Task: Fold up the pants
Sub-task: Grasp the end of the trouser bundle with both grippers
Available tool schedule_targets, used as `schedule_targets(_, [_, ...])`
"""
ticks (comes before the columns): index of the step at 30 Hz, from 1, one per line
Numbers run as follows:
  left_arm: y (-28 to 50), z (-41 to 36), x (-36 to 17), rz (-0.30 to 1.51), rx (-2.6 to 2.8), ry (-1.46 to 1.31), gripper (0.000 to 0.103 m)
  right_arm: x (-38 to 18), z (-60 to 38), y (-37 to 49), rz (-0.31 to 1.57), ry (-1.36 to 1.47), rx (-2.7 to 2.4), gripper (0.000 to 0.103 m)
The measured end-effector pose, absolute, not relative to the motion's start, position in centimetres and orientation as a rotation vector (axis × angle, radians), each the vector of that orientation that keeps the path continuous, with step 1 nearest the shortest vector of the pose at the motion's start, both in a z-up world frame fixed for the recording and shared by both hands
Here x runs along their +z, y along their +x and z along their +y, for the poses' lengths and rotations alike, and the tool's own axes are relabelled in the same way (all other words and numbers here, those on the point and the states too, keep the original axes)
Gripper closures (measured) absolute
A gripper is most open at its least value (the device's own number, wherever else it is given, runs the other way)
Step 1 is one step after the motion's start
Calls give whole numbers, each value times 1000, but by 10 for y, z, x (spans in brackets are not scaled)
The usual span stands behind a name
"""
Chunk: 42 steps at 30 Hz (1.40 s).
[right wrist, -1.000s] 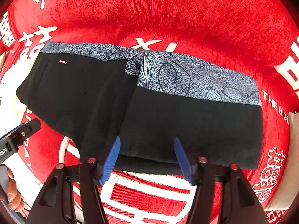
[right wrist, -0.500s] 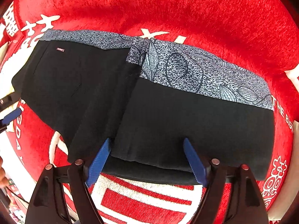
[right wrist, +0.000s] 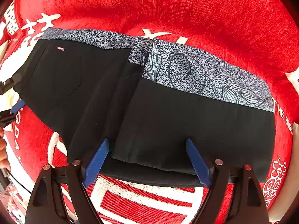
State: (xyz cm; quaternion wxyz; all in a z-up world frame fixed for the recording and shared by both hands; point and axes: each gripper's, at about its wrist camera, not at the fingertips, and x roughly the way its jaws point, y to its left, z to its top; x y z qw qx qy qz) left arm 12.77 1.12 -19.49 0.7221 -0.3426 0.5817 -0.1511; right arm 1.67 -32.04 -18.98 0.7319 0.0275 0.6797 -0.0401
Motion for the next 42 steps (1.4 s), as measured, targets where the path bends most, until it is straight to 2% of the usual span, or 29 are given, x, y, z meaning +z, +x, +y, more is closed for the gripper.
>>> schedule_targets(7, [140,7,-192,1182,-413,-937,15,-189,-320,13,1482,59,-92,16])
schedule_targets(10, [148,-10,-189,1169,-410,-845,15,-188,-320,12,1470,61,-94,16])
schedule_targets(15, [159,-28,-197,1258,-311,-767,16,-184,-322,14,1475,64,-85,16])
schedule_targets(17, [161,-36,-192,1291,-250,-658,38,-175,-324,18,1473,62,-93,16])
schedule_targets(18, [161,-38,-191,1307,-224,-608,62,-170,-324,18,1464,62,-97,16])
schedule_targets(19, [161,-40,-190,1326,-187,-547,74,-160,-324,21,1445,71,-92,16])
schedule_targets(21, [160,-39,-187,1328,-180,-526,79,-140,-323,30,1414,94,-70,16])
schedule_targets(24, [152,-65,-164,1280,-179,-298,80,-111,-318,58,1388,158,17,16])
schedule_targets(30, [134,-117,-134,1161,-226,60,80,-82,-271,143,1467,242,274,16])
schedule_targets(36, [117,-148,-123,1078,-271,277,80,-78,-184,204,1603,112,480,11])
schedule_targets(42, [109,-165,-111,1029,-299,373,80,-103,-128,235,1728,-3,514,10])
